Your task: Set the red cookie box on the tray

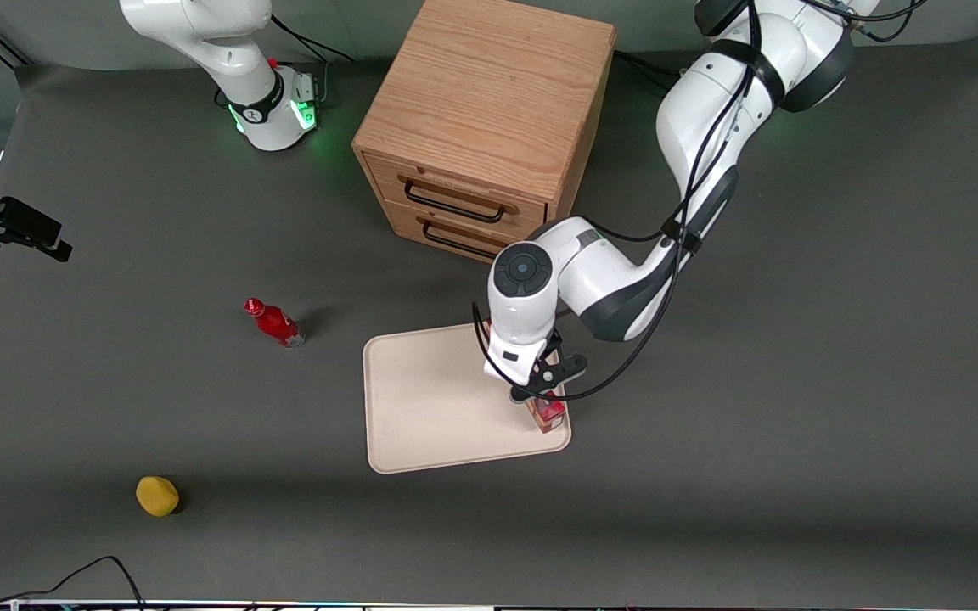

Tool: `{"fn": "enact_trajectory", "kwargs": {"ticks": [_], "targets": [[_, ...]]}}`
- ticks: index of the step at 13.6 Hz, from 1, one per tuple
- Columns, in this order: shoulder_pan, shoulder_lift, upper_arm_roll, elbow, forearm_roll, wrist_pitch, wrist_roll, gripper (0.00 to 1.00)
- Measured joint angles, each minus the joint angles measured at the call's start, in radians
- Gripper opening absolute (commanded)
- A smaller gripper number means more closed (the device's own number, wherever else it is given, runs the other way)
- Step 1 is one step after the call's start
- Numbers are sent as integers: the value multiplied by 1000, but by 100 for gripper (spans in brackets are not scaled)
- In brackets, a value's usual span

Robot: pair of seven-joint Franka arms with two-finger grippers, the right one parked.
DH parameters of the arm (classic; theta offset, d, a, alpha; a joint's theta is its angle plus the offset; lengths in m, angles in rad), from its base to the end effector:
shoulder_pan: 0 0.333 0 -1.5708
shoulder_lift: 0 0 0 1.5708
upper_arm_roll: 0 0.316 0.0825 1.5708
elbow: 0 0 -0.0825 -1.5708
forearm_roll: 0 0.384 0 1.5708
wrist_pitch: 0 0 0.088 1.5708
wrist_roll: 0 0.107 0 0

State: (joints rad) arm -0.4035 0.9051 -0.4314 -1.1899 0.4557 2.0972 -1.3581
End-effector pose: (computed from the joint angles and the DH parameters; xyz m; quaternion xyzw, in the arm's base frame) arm 0.5974 -0.4818 0.2722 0.9711 0.2329 0.0499 0.0184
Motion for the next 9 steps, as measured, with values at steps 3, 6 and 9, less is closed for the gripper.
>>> {"fn": "enact_trajectory", "kwargs": {"ticks": [3, 6, 9], "targets": [[-1, 11, 0, 0, 1, 20, 0, 18], [-4, 22, 0, 0, 2, 45, 2, 23], [-11, 33, 0, 0, 12, 54, 4, 33]]}}
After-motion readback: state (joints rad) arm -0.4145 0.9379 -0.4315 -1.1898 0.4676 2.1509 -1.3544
